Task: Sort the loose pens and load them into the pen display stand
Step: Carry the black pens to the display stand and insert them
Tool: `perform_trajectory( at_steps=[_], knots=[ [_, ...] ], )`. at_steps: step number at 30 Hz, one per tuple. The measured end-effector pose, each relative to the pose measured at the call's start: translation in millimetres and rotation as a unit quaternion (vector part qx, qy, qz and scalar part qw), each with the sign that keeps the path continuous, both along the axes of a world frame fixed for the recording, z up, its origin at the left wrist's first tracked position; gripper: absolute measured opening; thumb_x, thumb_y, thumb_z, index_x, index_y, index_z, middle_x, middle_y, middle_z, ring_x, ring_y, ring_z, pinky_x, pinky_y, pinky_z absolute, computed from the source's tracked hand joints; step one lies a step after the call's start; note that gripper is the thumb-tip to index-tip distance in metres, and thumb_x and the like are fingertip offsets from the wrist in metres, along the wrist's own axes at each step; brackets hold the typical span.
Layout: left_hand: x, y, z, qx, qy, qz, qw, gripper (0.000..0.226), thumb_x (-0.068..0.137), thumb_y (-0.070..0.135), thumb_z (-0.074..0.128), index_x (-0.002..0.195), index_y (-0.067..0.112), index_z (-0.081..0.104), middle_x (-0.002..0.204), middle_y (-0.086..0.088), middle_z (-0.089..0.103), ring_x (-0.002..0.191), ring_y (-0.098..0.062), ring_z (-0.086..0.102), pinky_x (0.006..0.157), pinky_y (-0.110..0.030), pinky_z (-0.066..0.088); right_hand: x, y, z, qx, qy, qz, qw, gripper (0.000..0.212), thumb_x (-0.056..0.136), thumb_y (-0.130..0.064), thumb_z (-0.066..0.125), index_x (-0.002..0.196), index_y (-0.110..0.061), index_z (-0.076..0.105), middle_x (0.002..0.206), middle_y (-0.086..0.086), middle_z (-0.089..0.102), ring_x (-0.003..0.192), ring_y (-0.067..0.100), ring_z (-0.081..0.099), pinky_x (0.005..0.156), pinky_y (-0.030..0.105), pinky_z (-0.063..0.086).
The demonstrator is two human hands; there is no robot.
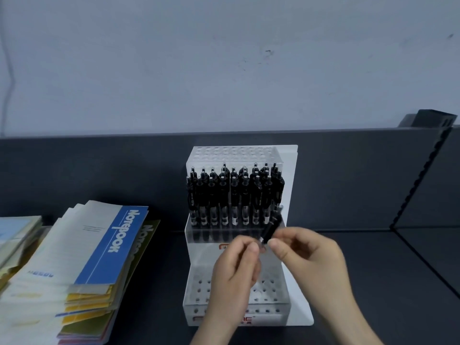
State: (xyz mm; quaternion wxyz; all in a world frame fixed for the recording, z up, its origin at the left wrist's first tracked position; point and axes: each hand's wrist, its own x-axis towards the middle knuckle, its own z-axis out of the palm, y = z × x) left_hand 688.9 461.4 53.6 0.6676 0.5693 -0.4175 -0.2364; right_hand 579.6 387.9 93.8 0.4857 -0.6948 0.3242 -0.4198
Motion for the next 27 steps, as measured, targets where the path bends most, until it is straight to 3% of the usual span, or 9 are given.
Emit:
perform_trajectory(
  at_steps=[4, 7, 9, 11, 13, 18, 27],
  knots=[
    [-2.8, -1.5, -4.1, 0.016, -0.026, -0.04, 0.999, 0.029, 0.084, 0.054, 0.048, 0.084, 0.028, 0.061, 0.056, 0.006, 0.046, 0.052, -0.006, 0.039, 0.05, -0.019, 0.034, -0.6, -0.3, 1.3, 0.0, -0.026, -0.006, 1.0, 0.018, 0.073, -0.009, 0.077, 0.061, -0.02, 0.069, 0.057, -0.004, 0.065, 0.054, 0.001, 0.055, 0.055, 0.013, 0.043],
    [-1.3, 1.7, -3.6, 0.062, -0.101, -0.012, 0.993, 0.027, 0.085, 0.057, 0.048, 0.086, 0.033, 0.062, 0.063, 0.006, 0.059, 0.054, -0.005, 0.051, 0.053, -0.025, 0.042, -2.0, -10.7, 11.4, 0.005, -0.082, -0.047, 0.996, 0.013, 0.074, -0.01, 0.077, 0.069, -0.02, 0.07, 0.063, 0.002, 0.068, 0.06, 0.011, 0.061, 0.061, 0.024, 0.05],
    [1.5, 7.7, -2.6, 0.121, -0.208, 0.04, 0.97, 0.019, 0.086, 0.054, 0.051, 0.091, 0.041, 0.062, 0.079, 0.017, 0.065, 0.07, 0.0, 0.061, 0.064, -0.019, 0.048, -6.6, -23.6, 26.6, -0.012, -0.128, -0.094, 0.987, 0.011, 0.075, -0.011, 0.076, 0.07, -0.019, 0.07, 0.067, 0.005, 0.071, 0.064, 0.016, 0.066, 0.066, 0.031, 0.054],
    [3.1, 15.0, 2.1, 0.179, -0.325, 0.085, 0.925, 0.018, 0.089, 0.053, 0.05, 0.103, 0.046, 0.059, 0.09, 0.029, 0.062, 0.09, 0.01, 0.057, 0.074, -0.012, 0.045, -10.3, -35.5, 43.3, -0.065, -0.132, -0.131, 0.98, 0.014, 0.076, -0.013, 0.076, 0.067, -0.019, 0.068, 0.067, 0.002, 0.071, 0.064, 0.017, 0.068, 0.068, 0.031, 0.056],
    [5.3, 17.3, 2.1, 0.18, -0.38, 0.102, 0.901, 0.027, 0.092, 0.053, 0.048, 0.116, 0.044, 0.057, 0.104, 0.031, 0.058, 0.101, 0.013, 0.051, 0.084, -0.01, 0.043, -8.3, -42.9, 53.2, -0.127, -0.107, -0.149, 0.975, 0.015, 0.077, -0.015, 0.076, 0.069, -0.024, 0.067, 0.066, -0.003, 0.07, 0.064, 0.014, 0.067, 0.067, 0.025, 0.054],
    [4.8, 17.6, 2.0, 0.199, -0.413, 0.099, 0.883, 0.032, 0.095, 0.05, 0.045, 0.124, 0.04, 0.054, 0.121, 0.026, 0.055, 0.116, 0.008, 0.046, 0.089, -0.01, 0.036, 7.5, -49.1, 50.7, -0.197, -0.03, -0.159, 0.967, 0.014, 0.076, -0.016, 0.077, 0.071, -0.026, 0.067, 0.066, -0.016, 0.066, 0.064, -0.001, 0.063, 0.063, 0.005, 0.045],
    [13.9, 19.9, 0.0, 0.219, -0.424, 0.101, 0.873, 0.031, 0.096, 0.05, 0.044, 0.125, 0.042, 0.052, 0.123, 0.028, 0.051, 0.118, 0.009, 0.039, 0.081, -0.007, 0.03, 19.7, -49.4, 12.5, -0.208, 0.068, -0.128, 0.967, 0.013, 0.077, -0.017, 0.077, 0.07, -0.02, 0.067, 0.061, -0.015, 0.064, 0.063, -0.002, 0.061, 0.062, 0.011, 0.048]
  ],
)
